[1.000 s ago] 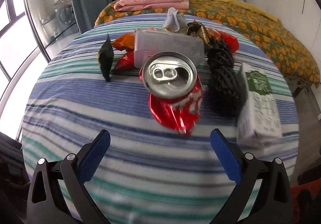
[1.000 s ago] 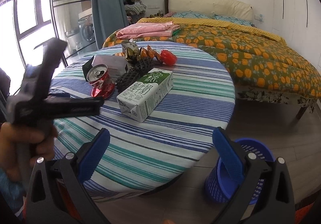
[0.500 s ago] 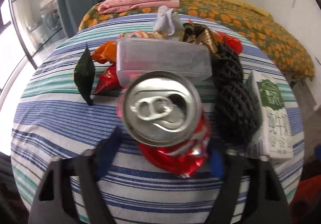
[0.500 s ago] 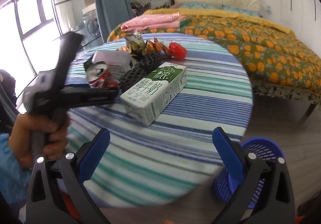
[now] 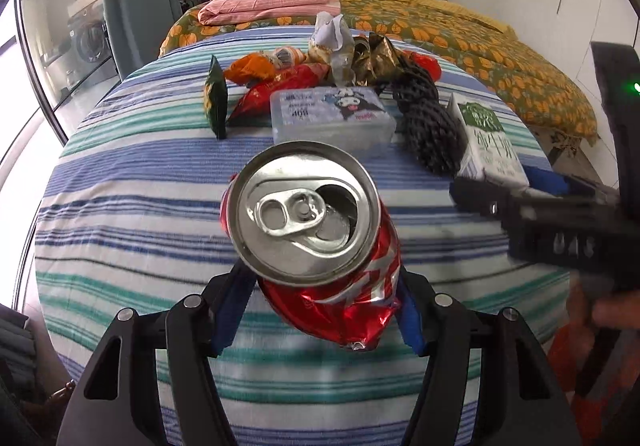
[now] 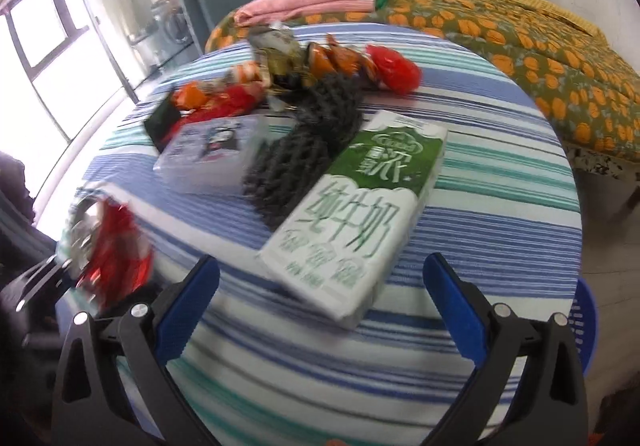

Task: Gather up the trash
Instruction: 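Grasp the red soda can with the left tool while the right tool grasps the milk carton, then carry both items to the blue wastebasket and open both tools to drop them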

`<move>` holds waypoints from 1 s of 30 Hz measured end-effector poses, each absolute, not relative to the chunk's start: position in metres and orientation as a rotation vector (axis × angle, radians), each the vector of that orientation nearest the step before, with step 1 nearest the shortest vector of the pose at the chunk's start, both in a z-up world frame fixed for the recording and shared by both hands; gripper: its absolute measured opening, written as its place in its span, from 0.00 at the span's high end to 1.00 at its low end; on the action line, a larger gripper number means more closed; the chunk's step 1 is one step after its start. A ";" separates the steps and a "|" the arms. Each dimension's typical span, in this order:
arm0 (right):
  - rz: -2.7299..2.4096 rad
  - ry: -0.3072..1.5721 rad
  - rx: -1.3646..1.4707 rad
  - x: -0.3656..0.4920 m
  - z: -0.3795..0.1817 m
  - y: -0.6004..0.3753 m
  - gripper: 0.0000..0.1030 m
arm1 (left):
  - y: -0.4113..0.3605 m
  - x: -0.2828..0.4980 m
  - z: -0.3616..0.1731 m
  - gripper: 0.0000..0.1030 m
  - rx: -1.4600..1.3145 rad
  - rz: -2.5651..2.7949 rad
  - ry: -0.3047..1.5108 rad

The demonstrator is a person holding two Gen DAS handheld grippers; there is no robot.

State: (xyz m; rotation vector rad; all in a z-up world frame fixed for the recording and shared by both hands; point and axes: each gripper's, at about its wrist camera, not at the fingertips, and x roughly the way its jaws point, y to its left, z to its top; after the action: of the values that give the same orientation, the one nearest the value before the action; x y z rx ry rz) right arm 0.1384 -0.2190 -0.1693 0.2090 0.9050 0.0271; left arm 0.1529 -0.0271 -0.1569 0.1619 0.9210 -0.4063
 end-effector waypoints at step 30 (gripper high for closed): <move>0.144 1.088 -0.069 0.176 -0.149 -0.258 0.53 | -0.015 0.152 -0.125 0.35 0.154 -0.438 0.856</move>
State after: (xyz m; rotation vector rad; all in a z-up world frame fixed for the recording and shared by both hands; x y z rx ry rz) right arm 0.1763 -0.2580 -0.1491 -0.0686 1.0876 0.1437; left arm 0.1524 -0.0154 -0.1253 0.1535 0.8564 -0.4380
